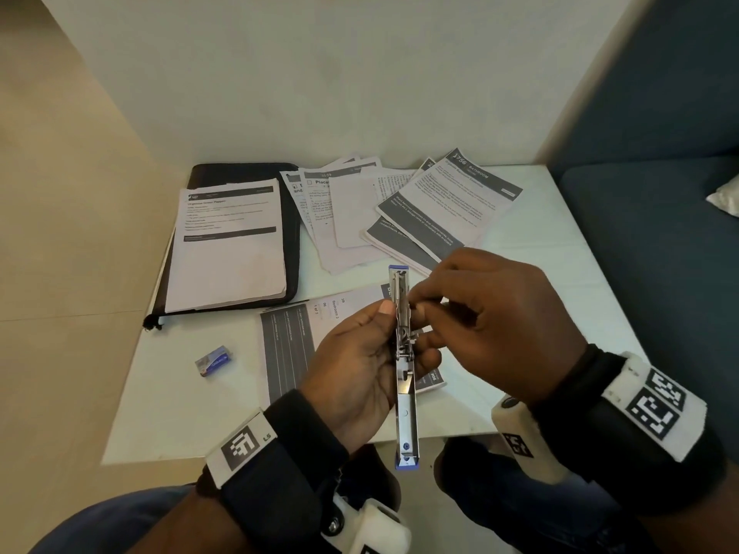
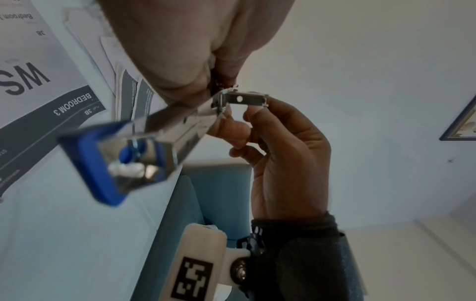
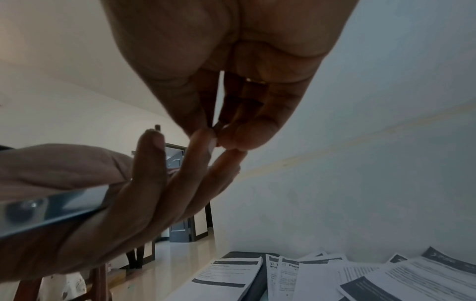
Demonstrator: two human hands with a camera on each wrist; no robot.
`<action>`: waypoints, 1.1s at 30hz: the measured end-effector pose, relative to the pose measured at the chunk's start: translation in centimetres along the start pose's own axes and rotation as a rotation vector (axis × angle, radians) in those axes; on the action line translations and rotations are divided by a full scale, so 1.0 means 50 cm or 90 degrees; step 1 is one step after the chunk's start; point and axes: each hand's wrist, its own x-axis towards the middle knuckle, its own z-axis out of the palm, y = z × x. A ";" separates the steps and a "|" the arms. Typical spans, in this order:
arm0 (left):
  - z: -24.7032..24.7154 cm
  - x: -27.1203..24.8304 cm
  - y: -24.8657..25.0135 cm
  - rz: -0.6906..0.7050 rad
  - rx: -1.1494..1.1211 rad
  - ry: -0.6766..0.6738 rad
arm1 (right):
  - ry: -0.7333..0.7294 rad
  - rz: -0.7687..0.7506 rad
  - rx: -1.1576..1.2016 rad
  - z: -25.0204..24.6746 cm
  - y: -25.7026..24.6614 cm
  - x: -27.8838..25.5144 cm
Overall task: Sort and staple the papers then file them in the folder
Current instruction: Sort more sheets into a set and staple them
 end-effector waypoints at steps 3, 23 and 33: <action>-0.003 -0.001 0.000 0.001 0.009 0.005 | -0.064 -0.043 -0.028 -0.006 -0.003 0.000; 0.001 -0.009 0.002 -0.035 0.031 -0.002 | -0.127 -0.093 -0.104 -0.013 0.009 0.000; 0.004 -0.014 0.000 -0.037 0.061 -0.003 | -0.168 -0.162 -0.064 -0.013 0.021 -0.004</action>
